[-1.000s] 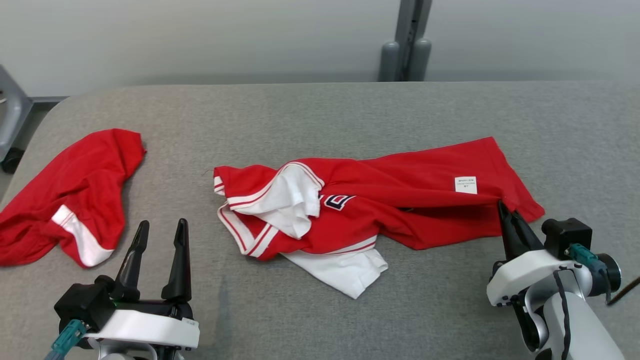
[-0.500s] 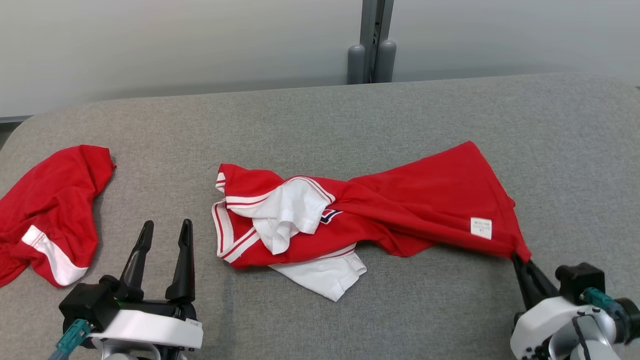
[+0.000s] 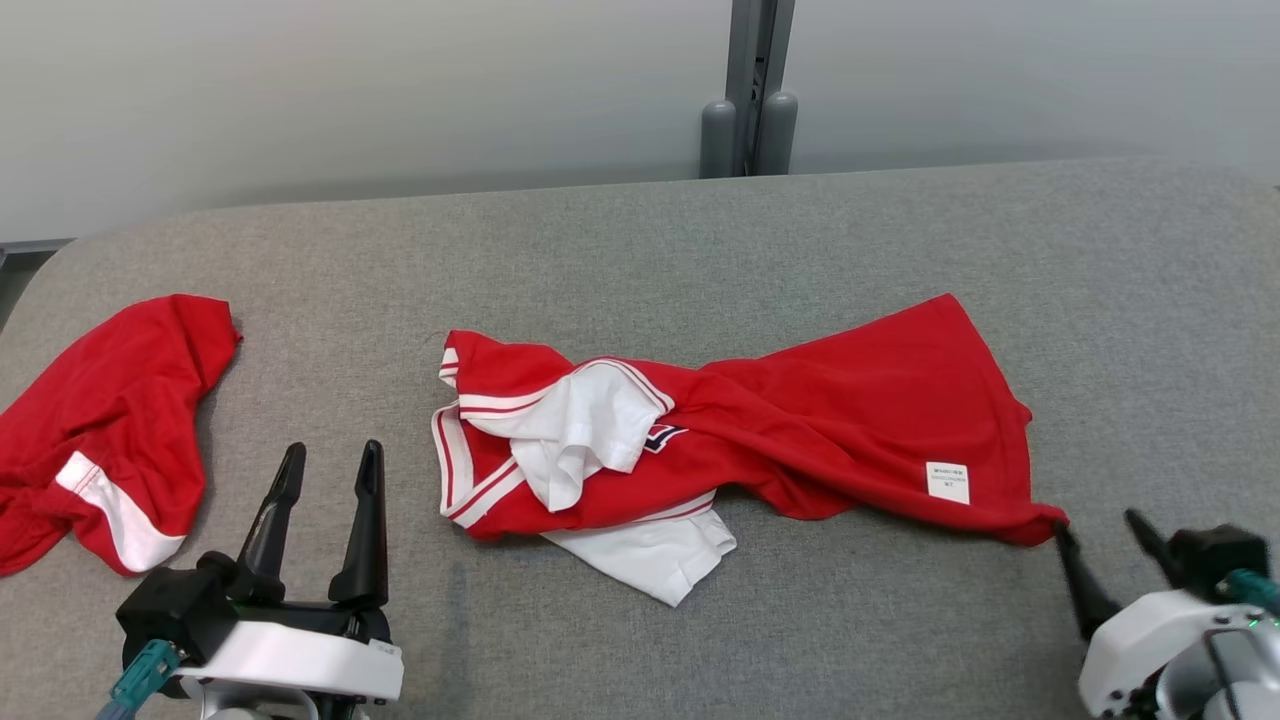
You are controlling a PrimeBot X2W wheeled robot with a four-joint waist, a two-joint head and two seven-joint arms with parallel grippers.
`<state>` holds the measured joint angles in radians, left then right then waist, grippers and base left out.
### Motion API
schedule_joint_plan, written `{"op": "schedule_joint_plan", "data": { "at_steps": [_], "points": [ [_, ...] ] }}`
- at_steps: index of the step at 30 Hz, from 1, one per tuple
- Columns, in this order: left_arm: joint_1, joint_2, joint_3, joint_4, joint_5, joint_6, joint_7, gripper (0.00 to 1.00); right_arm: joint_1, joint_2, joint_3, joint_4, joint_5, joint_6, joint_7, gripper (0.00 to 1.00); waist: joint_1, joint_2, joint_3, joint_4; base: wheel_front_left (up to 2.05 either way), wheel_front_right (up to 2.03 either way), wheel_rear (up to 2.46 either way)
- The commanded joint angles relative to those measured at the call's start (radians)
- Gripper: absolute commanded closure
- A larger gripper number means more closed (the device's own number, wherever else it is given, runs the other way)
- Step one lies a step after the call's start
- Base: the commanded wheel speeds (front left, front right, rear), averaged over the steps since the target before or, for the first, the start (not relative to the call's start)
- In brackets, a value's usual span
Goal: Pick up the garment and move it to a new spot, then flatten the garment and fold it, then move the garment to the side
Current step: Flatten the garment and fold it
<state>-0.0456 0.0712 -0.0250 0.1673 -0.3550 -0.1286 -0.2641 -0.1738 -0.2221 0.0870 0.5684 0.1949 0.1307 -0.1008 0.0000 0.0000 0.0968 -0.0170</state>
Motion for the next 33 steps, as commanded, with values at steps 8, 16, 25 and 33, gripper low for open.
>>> {"op": "schedule_joint_plan", "data": {
  "at_steps": [8,16,25,33],
  "points": [
    [0.007,0.023,-0.055,-0.012,-0.002,-0.002,0.048,0.00,0.045,0.041,-0.170,-0.276,-0.087,0.000,-0.047,0.00,0.0000,0.0000,-0.013,-0.020,0.00,0.00,0.00],
    [-0.006,0.035,-0.114,-0.049,-0.010,-0.002,0.113,0.00,0.078,0.148,-0.195,-0.476,-0.123,0.000,-0.126,0.00,0.0000,0.0000,-0.005,-0.035,0.00,0.00,0.00],
    [-0.071,0.068,-0.297,0.029,0.022,0.003,0.285,0.00,0.058,0.170,-0.116,-0.431,-0.096,0.000,-0.163,0.00,0.0000,0.0000,-0.002,-0.053,0.00,0.00,0.00],
    [-0.156,0.071,-0.319,0.133,0.062,0.036,0.356,0.00,0.038,0.170,-0.089,-0.405,-0.077,0.000,-0.166,0.00,0.0000,0.0000,0.011,-0.078,0.00,0.00,0.00]
  ]
}}
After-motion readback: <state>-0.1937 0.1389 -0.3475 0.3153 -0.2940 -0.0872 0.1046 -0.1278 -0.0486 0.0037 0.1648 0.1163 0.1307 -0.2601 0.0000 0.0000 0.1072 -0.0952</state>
